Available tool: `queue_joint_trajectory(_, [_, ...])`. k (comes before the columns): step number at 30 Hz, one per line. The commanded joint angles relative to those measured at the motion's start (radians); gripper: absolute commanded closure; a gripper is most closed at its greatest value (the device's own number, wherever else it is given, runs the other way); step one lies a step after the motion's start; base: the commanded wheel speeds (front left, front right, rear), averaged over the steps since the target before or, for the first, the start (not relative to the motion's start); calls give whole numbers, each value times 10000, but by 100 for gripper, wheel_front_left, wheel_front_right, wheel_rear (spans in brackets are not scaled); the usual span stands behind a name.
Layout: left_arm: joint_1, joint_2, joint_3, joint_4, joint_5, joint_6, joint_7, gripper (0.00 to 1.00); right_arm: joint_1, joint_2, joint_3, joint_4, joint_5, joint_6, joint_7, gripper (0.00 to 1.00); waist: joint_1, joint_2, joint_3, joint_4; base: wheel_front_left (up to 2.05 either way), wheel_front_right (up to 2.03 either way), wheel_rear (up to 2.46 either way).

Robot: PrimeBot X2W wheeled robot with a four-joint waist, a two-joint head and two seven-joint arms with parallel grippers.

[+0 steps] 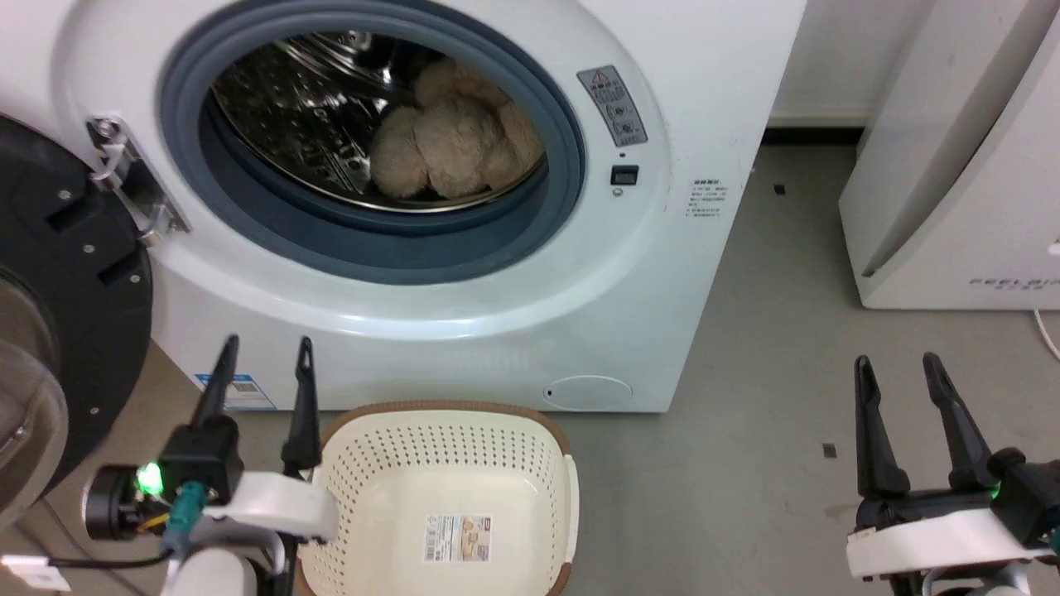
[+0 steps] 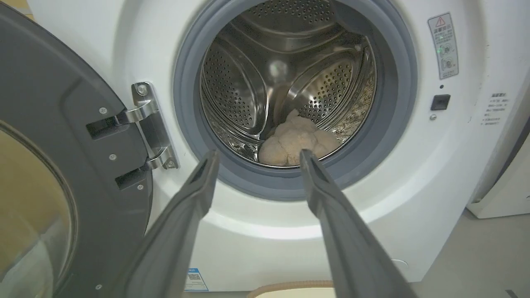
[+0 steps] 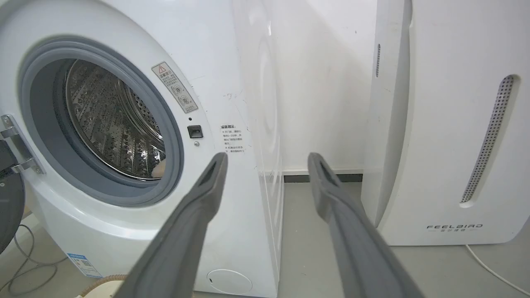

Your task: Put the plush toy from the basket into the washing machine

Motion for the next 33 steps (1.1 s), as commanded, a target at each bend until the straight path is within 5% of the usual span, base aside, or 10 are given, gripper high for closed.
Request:
queue_joint_trajectory(1, [166, -43, -38, -59, 52, -30, -44, 0, 148, -4, -15, 18, -30, -7, -44, 0, 2, -1, -170, 72, 0, 0, 0])
queue_joint_trajectory(16, [1167, -256, -391, -242, 91, -73, -44, 0, 579, -4, -232, 104, -20, -7, -44, 0, 2, -1, -623, 345, 0, 0, 0])
queue_joint_trajectory(17, [1085, -225, -384, -198, 92, -71, 3, 100, 485, 0, -224, 90, -20, 0, 1, 100, 2, -1, -622, 347, 0, 0, 0])
queue_joint_trajectory(33, [1146, -271, -382, -373, 115, -48, 306, 100, 473, -1, -128, 52, -197, 1, 296, 100, 2, -1, -679, 288, 0, 0, 0])
